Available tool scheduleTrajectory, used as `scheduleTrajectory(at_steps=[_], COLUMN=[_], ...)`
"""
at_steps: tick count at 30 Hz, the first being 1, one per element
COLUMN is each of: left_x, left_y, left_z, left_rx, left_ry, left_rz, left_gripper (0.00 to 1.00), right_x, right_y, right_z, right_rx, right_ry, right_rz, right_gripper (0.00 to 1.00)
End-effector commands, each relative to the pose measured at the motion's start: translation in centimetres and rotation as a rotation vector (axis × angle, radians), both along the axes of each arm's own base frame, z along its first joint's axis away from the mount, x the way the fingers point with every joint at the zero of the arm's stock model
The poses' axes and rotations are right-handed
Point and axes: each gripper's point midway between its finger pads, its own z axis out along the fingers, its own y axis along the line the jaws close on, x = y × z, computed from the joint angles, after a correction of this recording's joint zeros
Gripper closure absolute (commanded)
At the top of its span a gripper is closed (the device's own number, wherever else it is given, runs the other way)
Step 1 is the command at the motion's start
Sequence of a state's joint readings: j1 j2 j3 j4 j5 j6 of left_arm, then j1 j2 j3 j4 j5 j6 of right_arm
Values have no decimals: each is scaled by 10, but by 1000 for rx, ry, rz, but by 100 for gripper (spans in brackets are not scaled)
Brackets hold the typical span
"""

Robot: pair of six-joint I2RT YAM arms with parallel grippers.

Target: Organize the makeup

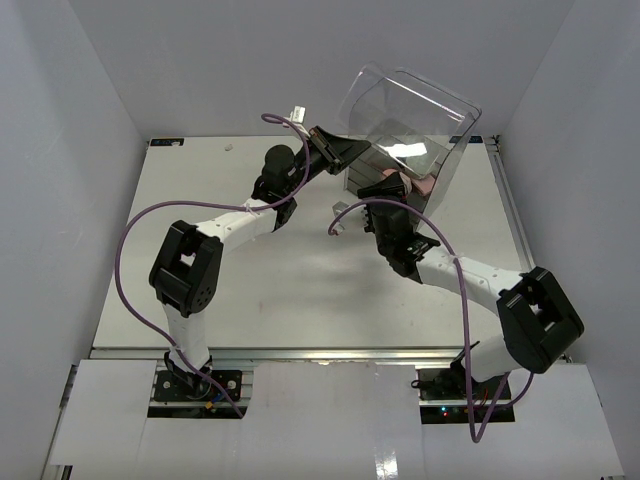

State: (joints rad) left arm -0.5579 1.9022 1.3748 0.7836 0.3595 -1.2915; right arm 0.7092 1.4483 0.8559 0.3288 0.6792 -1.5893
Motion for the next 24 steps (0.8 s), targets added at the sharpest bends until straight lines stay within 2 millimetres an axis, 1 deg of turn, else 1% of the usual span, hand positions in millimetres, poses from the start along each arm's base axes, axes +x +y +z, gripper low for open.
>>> scheduleTrajectory(at_steps=[1, 6, 10, 16, 19, 20, 24], left_x=[-5, -5, -5, -6, -6, -6, -5], left_y=[11, 12, 11, 12, 12, 12, 11], left_z=[50, 53, 53, 54, 54, 54, 52], left_rx=[-60, -62, -63, -65, -64, -64, -63], left_ry=[-94, -98, -98, -101, -100, -100, -98], left_rz=[22, 24, 23, 22, 22, 22, 22], left_gripper=[93, 93, 93, 93, 93, 93, 93], right_x=[12, 18, 25, 31, 34, 35, 40], right_y=[-3, -8, -18, -25, -30, -33, -42], right_z=[31, 28, 27, 24, 21, 16, 11], right_rx=[-29, -87, -140, -190, -213, -232, -266], right_ry=[-131, -127, -120, -95, -84, -70, -46], right_rz=[-51, -66, -103, -135, -164, -183, -233], right_gripper=[79, 79, 78, 77, 77, 77, 77])
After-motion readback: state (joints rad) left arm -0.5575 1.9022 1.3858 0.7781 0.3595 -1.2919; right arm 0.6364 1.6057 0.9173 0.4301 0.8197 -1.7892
